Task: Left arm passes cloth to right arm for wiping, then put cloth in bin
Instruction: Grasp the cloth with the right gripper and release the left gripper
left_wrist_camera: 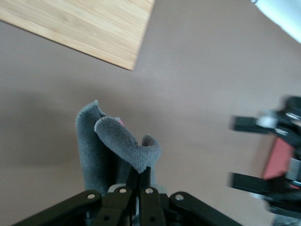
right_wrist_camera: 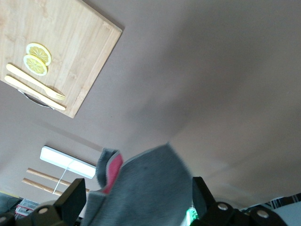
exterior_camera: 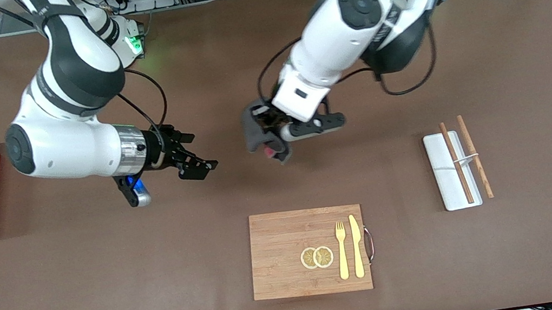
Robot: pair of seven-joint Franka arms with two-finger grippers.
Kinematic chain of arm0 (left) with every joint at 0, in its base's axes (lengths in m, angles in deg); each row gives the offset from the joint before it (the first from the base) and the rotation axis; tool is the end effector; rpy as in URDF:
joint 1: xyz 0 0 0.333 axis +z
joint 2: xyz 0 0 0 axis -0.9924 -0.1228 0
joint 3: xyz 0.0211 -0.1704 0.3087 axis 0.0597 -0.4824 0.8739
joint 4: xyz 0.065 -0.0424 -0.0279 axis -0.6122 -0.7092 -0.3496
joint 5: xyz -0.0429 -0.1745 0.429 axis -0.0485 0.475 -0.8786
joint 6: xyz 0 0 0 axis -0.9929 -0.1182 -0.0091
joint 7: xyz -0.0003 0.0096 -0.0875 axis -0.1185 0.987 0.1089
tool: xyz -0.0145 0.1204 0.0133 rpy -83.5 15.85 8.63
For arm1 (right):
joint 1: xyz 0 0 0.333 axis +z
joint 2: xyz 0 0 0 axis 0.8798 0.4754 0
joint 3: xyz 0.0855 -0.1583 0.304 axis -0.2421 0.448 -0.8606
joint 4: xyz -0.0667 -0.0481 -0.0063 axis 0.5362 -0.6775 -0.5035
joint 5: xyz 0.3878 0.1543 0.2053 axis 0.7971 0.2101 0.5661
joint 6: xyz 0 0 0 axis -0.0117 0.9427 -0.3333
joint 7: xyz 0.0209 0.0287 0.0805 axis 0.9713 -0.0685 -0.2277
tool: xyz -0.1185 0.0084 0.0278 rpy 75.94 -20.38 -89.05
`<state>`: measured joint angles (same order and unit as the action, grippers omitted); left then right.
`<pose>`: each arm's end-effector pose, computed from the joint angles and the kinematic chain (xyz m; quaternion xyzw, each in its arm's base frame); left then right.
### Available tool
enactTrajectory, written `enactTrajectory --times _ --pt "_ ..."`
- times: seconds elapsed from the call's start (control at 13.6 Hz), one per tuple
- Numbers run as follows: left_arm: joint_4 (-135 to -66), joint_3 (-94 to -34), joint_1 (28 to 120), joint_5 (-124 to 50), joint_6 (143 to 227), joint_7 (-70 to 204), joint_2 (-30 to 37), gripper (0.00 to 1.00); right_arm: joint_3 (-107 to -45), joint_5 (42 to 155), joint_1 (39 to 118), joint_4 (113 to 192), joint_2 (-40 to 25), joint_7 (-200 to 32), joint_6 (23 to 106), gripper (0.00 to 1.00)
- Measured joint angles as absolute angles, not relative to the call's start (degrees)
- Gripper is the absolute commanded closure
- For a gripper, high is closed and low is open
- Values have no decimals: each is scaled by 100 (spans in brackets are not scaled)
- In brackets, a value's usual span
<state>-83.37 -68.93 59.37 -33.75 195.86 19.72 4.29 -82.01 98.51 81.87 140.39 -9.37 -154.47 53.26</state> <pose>0.5871 -0.5518 0.5031 0.9558 0.1412 -0.0083 0.2577 0.6830 0.3217 0.4652 -0.8437 0.4393 0.2305 0.2050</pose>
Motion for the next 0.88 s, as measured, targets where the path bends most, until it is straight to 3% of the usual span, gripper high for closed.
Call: enactTrajectory --times 0.29,0.59,0.81,0.88 --pt "-8173 -6885 5410 -3375 20497 1166 76 100 -8221 9847 8234 14022 -747 -15422 5342 0" --pt "-8098 -6883 5367 -3375 20680 833 2 100 -8232 9354 8464 14023 -629 -15244 5281 0" --pt "-8089 -6883 5358 -3375 20731 803 -33 100 -8173 9263 8433 14018 -620 -15029 4793 0" --pt "-8085 -6883 5357 -3375 20733 803 -38 100 -8163 9263 8422 14016 -620 -14997 4688 24"
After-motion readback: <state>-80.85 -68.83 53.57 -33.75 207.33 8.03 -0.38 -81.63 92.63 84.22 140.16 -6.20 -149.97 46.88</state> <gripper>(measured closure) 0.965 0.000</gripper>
